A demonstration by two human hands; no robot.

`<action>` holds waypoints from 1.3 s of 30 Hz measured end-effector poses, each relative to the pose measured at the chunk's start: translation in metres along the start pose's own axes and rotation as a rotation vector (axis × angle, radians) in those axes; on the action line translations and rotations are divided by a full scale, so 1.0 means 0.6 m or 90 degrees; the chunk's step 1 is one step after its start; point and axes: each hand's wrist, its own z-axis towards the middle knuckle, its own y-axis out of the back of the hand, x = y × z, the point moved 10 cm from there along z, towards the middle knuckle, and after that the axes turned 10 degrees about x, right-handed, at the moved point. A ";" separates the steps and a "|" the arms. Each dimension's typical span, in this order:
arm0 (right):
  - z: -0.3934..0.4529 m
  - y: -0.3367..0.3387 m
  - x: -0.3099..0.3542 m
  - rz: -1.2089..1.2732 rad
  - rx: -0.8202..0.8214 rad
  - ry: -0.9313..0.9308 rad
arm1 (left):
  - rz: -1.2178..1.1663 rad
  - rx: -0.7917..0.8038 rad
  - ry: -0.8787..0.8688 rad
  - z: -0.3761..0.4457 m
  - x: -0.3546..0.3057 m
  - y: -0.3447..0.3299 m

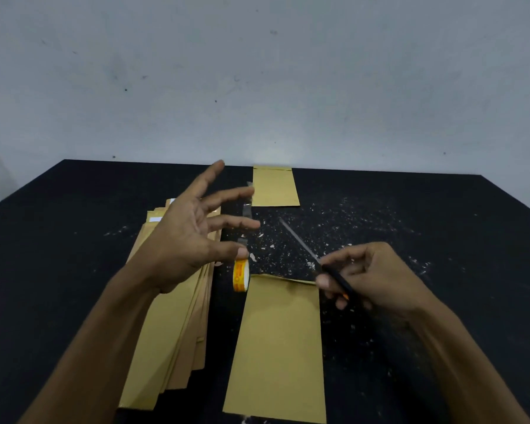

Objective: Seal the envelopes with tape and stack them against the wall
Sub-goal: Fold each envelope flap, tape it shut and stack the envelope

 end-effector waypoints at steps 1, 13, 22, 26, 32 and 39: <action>0.002 0.017 0.000 -0.032 -0.064 -0.015 | -0.004 -0.010 -0.010 0.001 -0.002 -0.001; 0.061 0.043 0.038 -0.522 -0.246 -0.176 | -0.023 0.006 -0.068 0.019 -0.009 -0.063; 0.038 0.030 0.072 -0.439 -0.241 -0.040 | -0.009 -0.027 -0.095 0.024 -0.009 -0.066; 0.026 -0.035 0.083 0.054 -0.012 0.080 | -0.006 -0.027 -0.094 0.028 -0.012 -0.072; 0.026 -0.071 0.074 0.291 0.056 0.097 | -0.031 -0.015 -0.067 0.034 0.006 -0.084; 0.026 -0.046 0.060 0.380 -0.117 0.146 | -0.049 -0.152 -0.063 0.021 0.021 -0.046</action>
